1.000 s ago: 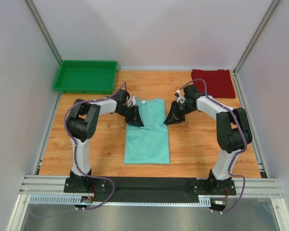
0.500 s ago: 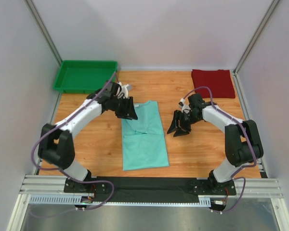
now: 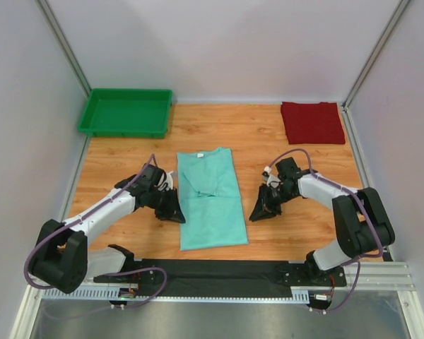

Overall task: Fold and stack the t-shirts
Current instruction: Fold the tshirt

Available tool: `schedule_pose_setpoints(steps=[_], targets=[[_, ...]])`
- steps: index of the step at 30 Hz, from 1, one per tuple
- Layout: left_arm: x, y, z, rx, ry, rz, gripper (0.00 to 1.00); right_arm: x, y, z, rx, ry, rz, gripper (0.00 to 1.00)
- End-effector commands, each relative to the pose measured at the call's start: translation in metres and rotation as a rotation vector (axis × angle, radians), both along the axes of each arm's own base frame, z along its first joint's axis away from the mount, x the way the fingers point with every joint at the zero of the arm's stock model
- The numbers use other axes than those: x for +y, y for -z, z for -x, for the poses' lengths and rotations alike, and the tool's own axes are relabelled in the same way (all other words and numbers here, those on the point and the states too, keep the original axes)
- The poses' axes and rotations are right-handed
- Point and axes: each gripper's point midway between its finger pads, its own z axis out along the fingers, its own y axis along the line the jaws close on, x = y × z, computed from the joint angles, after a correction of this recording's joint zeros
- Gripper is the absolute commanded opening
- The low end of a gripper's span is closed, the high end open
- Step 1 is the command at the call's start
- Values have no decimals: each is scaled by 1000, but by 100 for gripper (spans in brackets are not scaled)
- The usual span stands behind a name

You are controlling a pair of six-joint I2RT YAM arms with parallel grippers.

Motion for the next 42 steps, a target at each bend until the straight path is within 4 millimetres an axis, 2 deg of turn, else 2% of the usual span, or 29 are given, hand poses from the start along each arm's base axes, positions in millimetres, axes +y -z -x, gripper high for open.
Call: schedule_pose_setpoints(steps=[1, 2, 3, 4, 5, 6, 7, 8, 9, 10, 11, 13, 14, 15, 17, 18, 19, 20, 21, 22, 23, 27, 30, 32, 36, 37, 38, 40, 42], targets=[[-43, -59, -57, -231, 6, 223, 18, 32, -36, -60, -145, 28, -141, 14], [-49, -69, -71, -281, 6, 250, 17, 38, -40, -67, -139, 21, -162, 12], [-52, -65, -80, -271, -6, 247, 17, 47, -49, -85, -165, 12, -173, 12], [-57, -66, -86, -268, -8, 259, 17, 52, -50, -93, -167, 8, -176, 11], [-63, -77, -99, -298, -3, 274, 17, 56, -52, -101, -173, 3, -183, 11], [-68, -67, -109, -273, -3, 266, 17, 61, -42, -111, -135, 2, -179, 11], [-72, -65, -116, -267, -8, 272, 17, 70, -56, -131, -172, -3, -207, 11], [-76, -59, -130, -262, -2, 261, 17, 81, -62, -153, -185, -9, -230, 13], [-78, -54, -137, -249, -7, 250, 17, 80, -62, -153, -183, -5, -231, 13], [-79, -49, -145, -239, -9, 244, 16, 83, -47, -161, -139, 0, -210, 18], [-80, -54, -159, -256, -11, 251, 16, 91, -62, -185, -198, -9, -236, 20], [-80, -39, -177, -261, -13, 245, 16, 100, -63, -203, -200, -11, -250, 24], [-76, -43, -191, -297, -7, 242, 16, 105, -54, -216, -190, -11, -259, 24], [-74, -27, -197, -273, 0, 224, 16, 108, -51, -223, -183, -5, -260, 23], [-64, -24, -215, -291, 6, 215, 16, 114, -33, -236, -161, 0, -267, 19], [-58, -10, -221, -258, -8, 207, 15, 114, -25, -241, -141, 20, -271, 17], [-57, -9, -224, -250, -8, 229, 14, 116, -18, -248, -155, 27, -278, 10], [-53, -10, -233, -266, -19, 242, 14, 112, 3, -254, -126, 49, -267, 9], [-52, 0, -234, -248, -17, 236, 14, 112, 9, -260, -115, 70, -275, 8], [-52, 1, -241, -259, -8, 225, 14, 110, 18, -268, -132, 85, -264, 7], [-52, 19, -237, -210, 2, 207, 14, 102, 32, -274, -120, 110, -241, 6], [-52, 50, -242, -165, -4, 180, 12, 76, 57, -291, -147, 184, -139, 5], [-52, 55, -247, -154, -14, 175, 11, 60, 60, -297, -148, 222, -112, 6], [-54, 38, -252, -189, -4, 182, 15, 53, 54, -298, -154, 221, -129, 7], [-52, -8, -263, -286, 17, 175, 34, 57, 17, -304, -220, 180, -176, 16], [-53, -24, -272, -328, 18, 168, 36, 58, 6, -304, -227, 174, -186, 18], [-49, -28, -270, -320, 27, 149, 37, 59, -6, -311, -252, 177, -196, 19], [-47, -42, -280, -348, 26, 142, 37, 62, -18, -318, -273, 185, -213, 20], [-39, -38, -287, -342, 4, 125, 35, 65, -23, -329, -281, 205, -232, 21]])
